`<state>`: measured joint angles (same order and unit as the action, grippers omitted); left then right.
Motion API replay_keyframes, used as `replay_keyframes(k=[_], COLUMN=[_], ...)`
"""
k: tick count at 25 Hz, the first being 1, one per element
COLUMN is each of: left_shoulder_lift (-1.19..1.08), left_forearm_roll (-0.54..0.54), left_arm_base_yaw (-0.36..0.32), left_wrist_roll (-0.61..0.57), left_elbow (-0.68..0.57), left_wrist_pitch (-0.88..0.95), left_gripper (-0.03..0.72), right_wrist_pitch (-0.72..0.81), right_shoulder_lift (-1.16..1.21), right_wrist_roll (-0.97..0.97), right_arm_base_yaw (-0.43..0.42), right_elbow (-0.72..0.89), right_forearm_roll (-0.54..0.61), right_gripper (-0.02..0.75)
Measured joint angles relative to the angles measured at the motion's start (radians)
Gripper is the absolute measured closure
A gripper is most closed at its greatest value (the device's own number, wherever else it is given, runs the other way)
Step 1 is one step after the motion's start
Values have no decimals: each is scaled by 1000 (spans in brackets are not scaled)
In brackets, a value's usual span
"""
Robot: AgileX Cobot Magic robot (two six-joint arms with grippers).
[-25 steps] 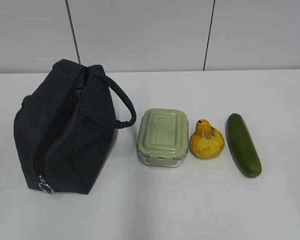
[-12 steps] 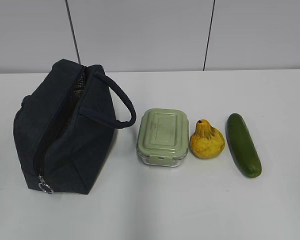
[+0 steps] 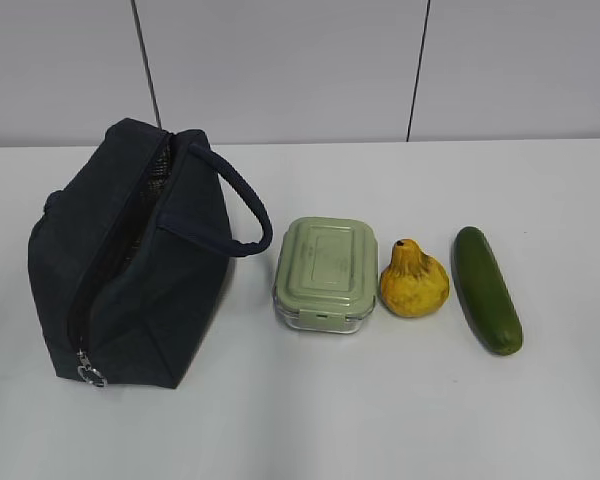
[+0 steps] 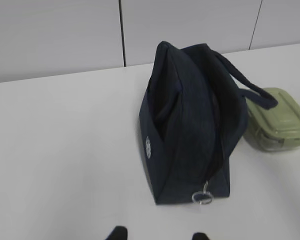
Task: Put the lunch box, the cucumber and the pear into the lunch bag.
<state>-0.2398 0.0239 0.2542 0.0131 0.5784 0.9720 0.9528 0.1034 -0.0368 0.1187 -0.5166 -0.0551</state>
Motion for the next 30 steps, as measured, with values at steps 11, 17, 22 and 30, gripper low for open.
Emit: replay_keyframes(k=[11,17,22,30], left_shoulder_lift=[-611,-837,-985,-1076], left_forearm_roll=[-312,-437,-647,-618], left_arm_base_yaw=[0,-65,-165,-184], left_wrist_roll=[-233,-415,-600,-616], left_elbow=[139,226,284,341], left_wrist_pitch=[-221,-246,-237,-150], left_gripper=[369,339,338,342], right_wrist_pitch=[-380,-390,-390,-390], right_shoulder_lift=[732,891,1017,1204], right_wrist_roll=[-48,-48,-46,-24], right_arm_base_yaw=[0,0,0,0], right_elbow=[-70,-162,-242,-347], right_forearm_roll=[80,99,121,125], right_gripper=[439,439,439,439])
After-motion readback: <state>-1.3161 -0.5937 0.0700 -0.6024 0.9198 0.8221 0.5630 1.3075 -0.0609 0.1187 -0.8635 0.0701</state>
